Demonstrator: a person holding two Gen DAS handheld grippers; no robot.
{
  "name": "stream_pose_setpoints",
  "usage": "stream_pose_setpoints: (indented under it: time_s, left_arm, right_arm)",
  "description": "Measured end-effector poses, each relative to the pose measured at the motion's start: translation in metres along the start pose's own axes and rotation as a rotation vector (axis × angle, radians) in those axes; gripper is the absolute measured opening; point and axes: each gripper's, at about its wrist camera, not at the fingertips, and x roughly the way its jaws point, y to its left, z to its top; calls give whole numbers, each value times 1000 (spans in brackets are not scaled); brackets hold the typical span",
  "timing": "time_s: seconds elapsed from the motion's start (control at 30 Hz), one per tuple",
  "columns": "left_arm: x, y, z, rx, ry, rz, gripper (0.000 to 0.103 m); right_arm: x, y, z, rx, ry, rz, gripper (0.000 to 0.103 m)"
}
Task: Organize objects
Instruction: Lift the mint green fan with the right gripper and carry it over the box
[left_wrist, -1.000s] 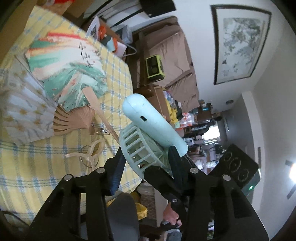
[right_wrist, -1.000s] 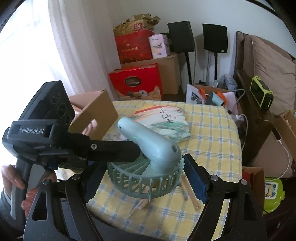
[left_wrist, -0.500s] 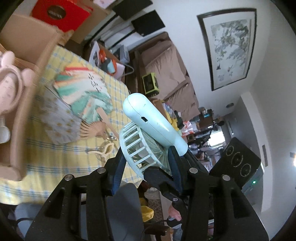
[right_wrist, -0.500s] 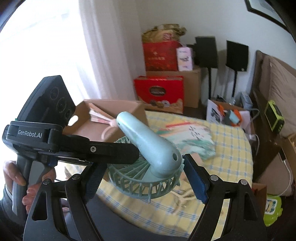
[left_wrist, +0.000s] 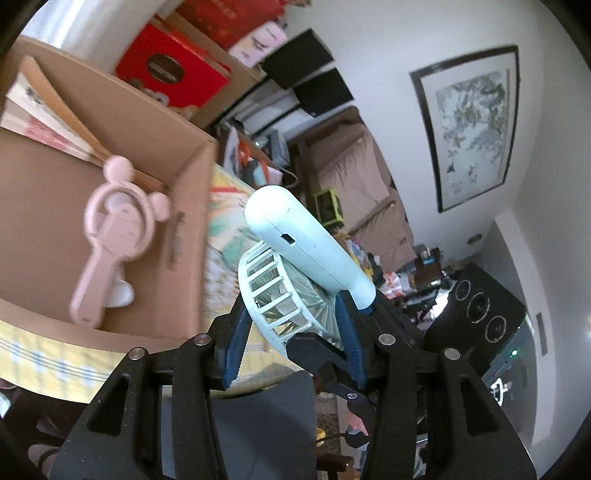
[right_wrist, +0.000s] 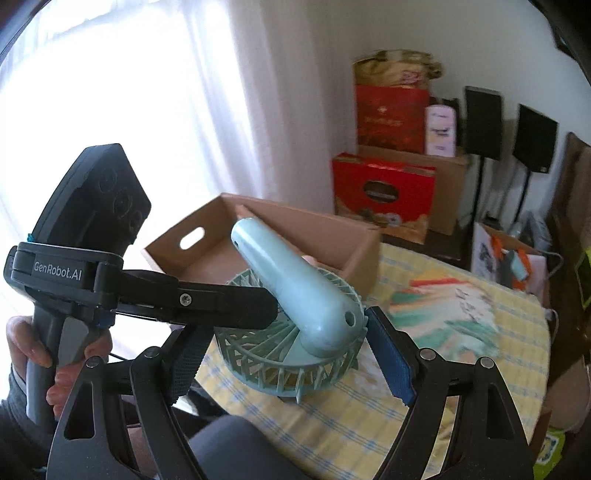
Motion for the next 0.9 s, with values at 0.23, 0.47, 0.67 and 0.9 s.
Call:
stream_pose_setpoints:
  time_s: [0.23, 0.47, 0.67, 0.9]
  left_arm:
    - [-32, 44, 22, -59, -12, 76, 46]
    - [-39, 80, 35, -84, 34, 129, 53]
    - [-44, 102, 46, -95, 29, 158, 54]
    - [-42, 120, 60, -79, 81, 255, 54]
  right_arm:
    - [49, 23, 22, -29, 89, 67, 83]
    - [93, 29, 28, -22, 178, 137, 83]
    - [122, 38, 29, -69, 240, 126, 83]
    - [167, 48, 34, -98, 339, 124, 83]
